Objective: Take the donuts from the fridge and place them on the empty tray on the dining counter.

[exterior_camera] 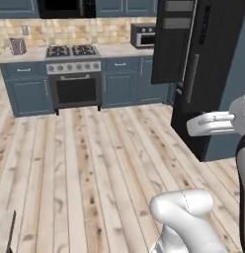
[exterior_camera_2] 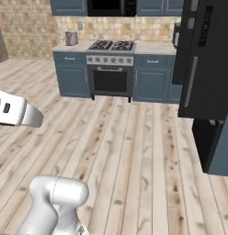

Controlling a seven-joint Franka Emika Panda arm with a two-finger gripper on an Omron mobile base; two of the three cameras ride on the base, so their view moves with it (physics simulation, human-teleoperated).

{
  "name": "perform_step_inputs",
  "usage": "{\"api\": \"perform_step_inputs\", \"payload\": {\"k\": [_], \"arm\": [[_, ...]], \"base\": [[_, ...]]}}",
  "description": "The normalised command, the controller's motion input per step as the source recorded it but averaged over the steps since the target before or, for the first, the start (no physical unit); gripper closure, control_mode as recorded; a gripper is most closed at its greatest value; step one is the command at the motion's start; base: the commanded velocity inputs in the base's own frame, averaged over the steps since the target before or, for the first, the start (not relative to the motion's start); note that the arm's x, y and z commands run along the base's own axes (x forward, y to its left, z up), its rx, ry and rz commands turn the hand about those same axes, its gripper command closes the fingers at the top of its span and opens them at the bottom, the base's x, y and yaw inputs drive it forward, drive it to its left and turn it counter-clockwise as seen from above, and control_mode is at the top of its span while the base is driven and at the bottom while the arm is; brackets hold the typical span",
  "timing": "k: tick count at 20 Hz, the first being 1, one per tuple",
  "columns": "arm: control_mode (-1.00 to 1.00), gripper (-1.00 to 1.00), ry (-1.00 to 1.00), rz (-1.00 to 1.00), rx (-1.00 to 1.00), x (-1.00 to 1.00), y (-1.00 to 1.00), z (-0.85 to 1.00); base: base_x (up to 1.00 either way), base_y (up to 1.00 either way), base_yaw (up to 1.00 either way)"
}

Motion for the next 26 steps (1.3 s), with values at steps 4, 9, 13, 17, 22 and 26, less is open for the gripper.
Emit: {"api": "perform_step_inputs", "payload": {"k": [4,9,13,17,22,26], "arm": [[1.00,-1.00,0.00,0.00,0.00,0.00,0.00,0.00],[1.00,-1.00,0.00,0.00,0.00,0.00,0.00,0.00],[1.00,-1.00,0.00,0.00,0.00,0.00,0.00,0.00],[1.00,-1.00,0.00,0.00,0.00,0.00,0.00,0.00],[1.00,-1.00,0.00,0.00,0.00,0.00,0.00,0.00],[1.00,-1.00,0.00,0.00,0.00,0.00,0.00,0.00]], "base": [[1.00,0.78,-0.25],[1.00,0.91,-0.32],[1.00,0.89,-0.38],[1.00,0.78,-0.57],[0.98,0.85,-0.73],[0.96,0.84,-0.75]]}}
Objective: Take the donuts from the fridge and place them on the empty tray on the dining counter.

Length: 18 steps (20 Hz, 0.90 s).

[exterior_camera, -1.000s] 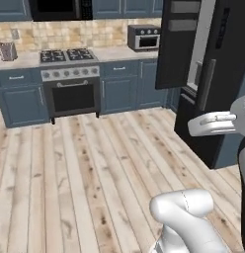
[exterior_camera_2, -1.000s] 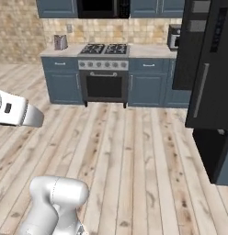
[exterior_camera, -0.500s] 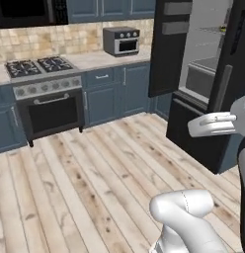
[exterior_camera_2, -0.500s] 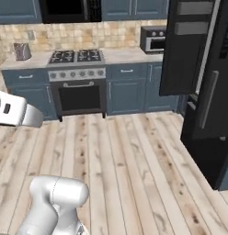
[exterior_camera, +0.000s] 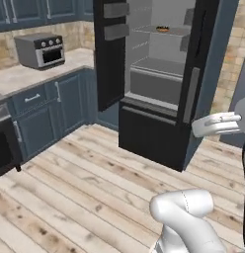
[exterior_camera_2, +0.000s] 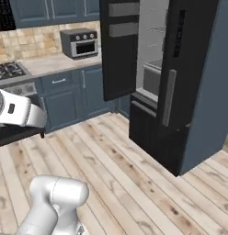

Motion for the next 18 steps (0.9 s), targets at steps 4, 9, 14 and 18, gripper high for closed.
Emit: {"api": "perform_step_inputs", "payload": {"k": [4,9,14,18], "arm": [[1.00,-1.00,0.00,0.00,0.00,0.00,0.00,0.00],[1.00,-1.00,0.00,0.00,0.00,0.00,0.00,0.00],[1.00,-1.00,0.00,0.00,0.00,0.00,0.00,0.00],[1.00,-1.00,0.00,0.00,0.00,0.00,0.00,0.00]], "base": [[0.94,0.85,-0.75],[0.89,0.88,-0.72],[0.79,1.00,-0.64],[0.44,1.00,-0.37]]}}
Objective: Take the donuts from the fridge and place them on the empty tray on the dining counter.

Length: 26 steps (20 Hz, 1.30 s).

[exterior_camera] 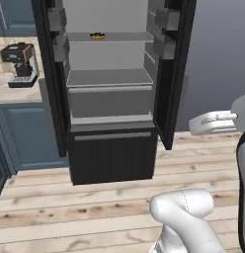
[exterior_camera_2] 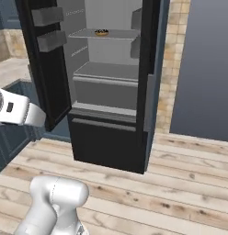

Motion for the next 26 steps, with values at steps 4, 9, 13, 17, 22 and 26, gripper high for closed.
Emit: {"api": "perform_step_inputs", "payload": {"k": [4,9,13,17,22,26], "arm": [[1.00,-1.00,0.00,0.00,0.00,0.00,0.00,0.00],[1.00,-1.00,0.00,0.00,0.00,0.00,0.00,0.00],[1.00,-1.00,0.00,0.00,0.00,0.00,0.00,0.00],[1.00,-1.00,0.00,0.00,0.00,0.00,0.00,0.00],[1.00,-1.00,0.00,0.00,0.00,0.00,0.00,0.00],[1.00,-1.00,0.00,0.00,0.00,0.00,0.00,0.00]], "base": [[0.80,0.80,-0.18],[1.00,-0.52,0.00],[1.00,-0.51,0.00],[1.00,0.58,-0.09],[1.00,0.71,-0.19],[1.00,-0.38,-0.03]]}}
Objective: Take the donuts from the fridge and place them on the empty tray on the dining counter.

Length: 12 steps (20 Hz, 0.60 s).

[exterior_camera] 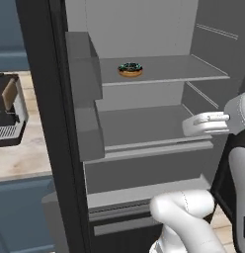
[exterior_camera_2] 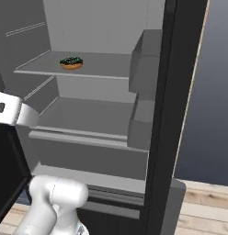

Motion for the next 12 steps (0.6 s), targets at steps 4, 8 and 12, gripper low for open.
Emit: {"api": "perform_step_inputs", "payload": {"k": [4,8,12], "arm": [[1.00,-1.00,0.00,0.00,0.00,0.00,0.00,0.00],[1.00,-1.00,0.00,0.00,0.00,0.00,0.00,0.00],[1.00,-1.00,0.00,0.00,0.00,0.00,0.00,0.00]], "base": [[1.00,-0.01,0.00],[1.00,0.34,-0.08],[1.00,-0.02,-0.27]]}}
